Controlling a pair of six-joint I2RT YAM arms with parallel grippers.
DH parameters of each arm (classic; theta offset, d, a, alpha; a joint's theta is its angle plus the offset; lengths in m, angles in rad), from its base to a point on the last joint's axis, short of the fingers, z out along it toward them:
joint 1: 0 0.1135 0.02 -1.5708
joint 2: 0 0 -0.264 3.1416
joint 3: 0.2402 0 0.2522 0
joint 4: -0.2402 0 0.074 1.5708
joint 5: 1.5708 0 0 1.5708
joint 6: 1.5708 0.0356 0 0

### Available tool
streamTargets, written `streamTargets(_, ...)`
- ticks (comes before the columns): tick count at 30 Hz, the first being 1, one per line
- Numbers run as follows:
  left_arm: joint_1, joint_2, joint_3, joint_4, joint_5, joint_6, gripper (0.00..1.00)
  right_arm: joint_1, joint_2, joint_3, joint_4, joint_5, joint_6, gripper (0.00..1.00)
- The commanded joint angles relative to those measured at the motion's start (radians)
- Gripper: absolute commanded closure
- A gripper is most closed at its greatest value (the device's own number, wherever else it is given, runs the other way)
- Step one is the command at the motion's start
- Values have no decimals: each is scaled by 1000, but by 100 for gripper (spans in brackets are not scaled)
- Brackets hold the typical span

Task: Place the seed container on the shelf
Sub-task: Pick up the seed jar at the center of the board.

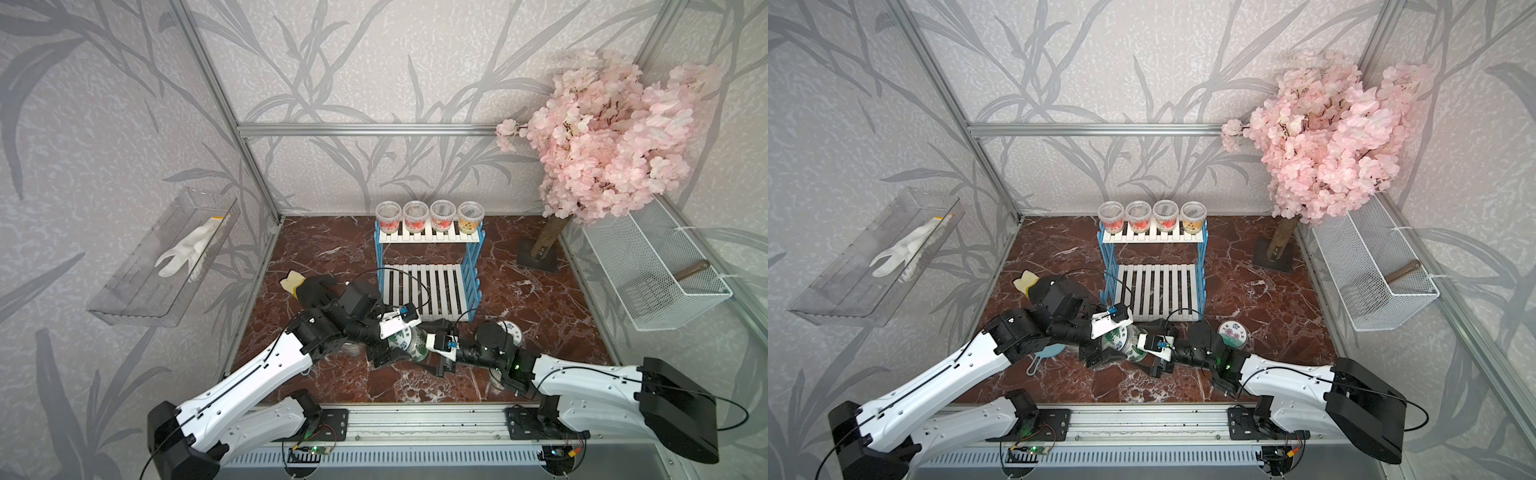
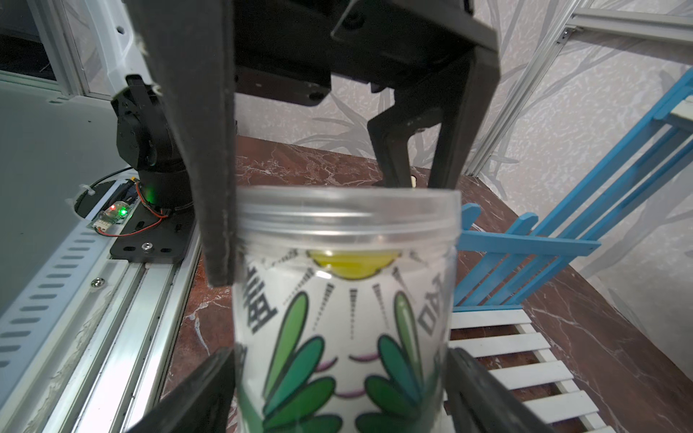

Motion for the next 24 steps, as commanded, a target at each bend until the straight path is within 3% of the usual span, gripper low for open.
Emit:
streamTargets(1, 3, -13, 30, 39, 0, 23, 25, 13, 32, 23, 113, -14, 32, 13)
streamTargets(8, 1, -19, 18, 56, 18, 21, 25, 13, 109, 40, 170, -13, 52, 7)
streamTargets(16, 1, -27, 16, 39, 23, 24, 25, 13, 214, 43, 330, -24, 134, 9)
streamTargets(24, 1, -40, 2, 45, 46, 22, 24, 12, 271, 72, 341, -28, 155, 10)
